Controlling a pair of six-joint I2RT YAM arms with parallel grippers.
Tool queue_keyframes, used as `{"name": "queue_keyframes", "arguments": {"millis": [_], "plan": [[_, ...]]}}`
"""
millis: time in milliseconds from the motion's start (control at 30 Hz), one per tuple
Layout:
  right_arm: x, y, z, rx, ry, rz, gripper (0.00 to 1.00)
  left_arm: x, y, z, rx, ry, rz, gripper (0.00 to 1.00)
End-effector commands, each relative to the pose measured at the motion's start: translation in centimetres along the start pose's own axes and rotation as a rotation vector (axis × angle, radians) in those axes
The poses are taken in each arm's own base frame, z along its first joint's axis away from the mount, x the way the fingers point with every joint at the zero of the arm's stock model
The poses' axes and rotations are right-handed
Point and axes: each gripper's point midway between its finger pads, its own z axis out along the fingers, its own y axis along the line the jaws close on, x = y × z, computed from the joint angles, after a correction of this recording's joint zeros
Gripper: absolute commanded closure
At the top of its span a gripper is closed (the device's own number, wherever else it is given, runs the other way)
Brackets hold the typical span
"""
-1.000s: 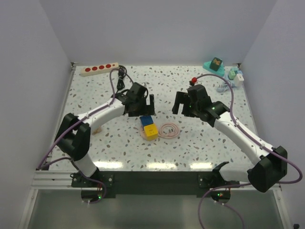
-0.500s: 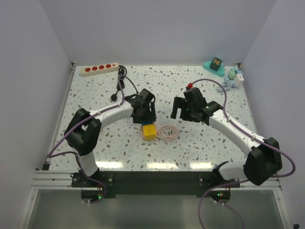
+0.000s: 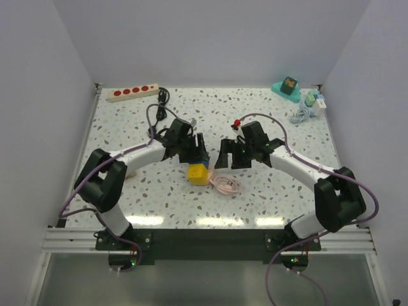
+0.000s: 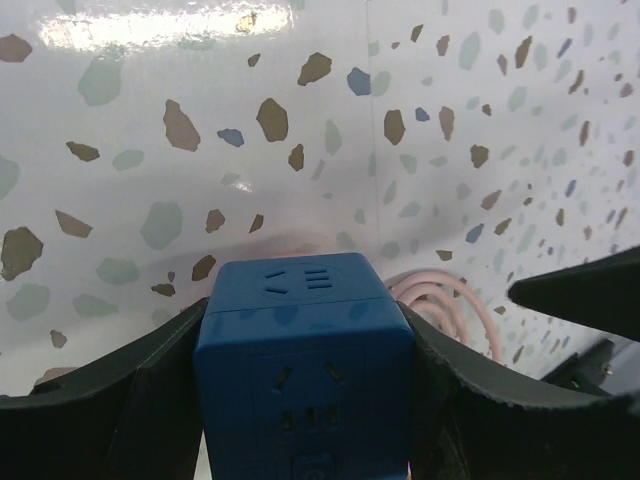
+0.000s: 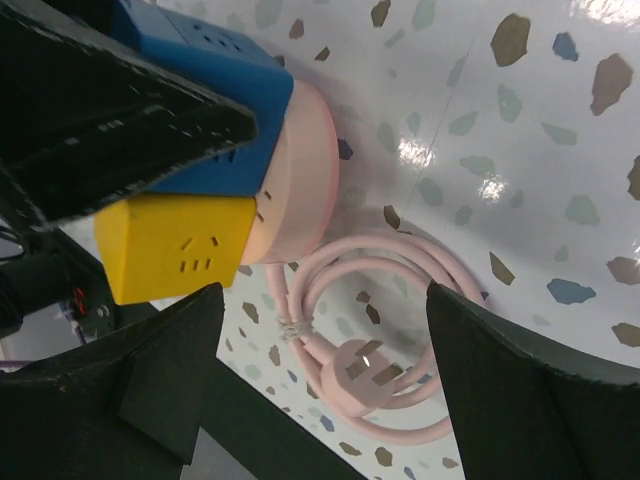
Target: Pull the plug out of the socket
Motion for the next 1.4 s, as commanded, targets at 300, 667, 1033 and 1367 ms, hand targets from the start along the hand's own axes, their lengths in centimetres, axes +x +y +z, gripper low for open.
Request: {"name": "queue_keyframes", "arguments": {"millis": [300, 667, 1033, 1367], "plan": [[0.4, 1.9, 3.3, -0.204, 0.039, -0.037, 0.18, -1.6, -5.2, -1.9, 0.41, -0.029, 0.013, 1.0], [1.4, 0.0, 7.2, -0.159, 0.096, 0.1, 0.58, -1.0, -5.2, -2.6, 0.446, -0.049, -0.02, 1.0], [5.8, -5.7, 8.0, 0.085, 0.235, 0.195, 1.0, -3.1, -2.7, -3.9, 0.437, -0.132, -0.03, 1.0], [6.7, -10.6, 6.8, 0.34, 0.253, 0.194, 1.0, -5.7, -1.1, -5.6, 0.264, -0.1, 0.035, 1.0]]}}
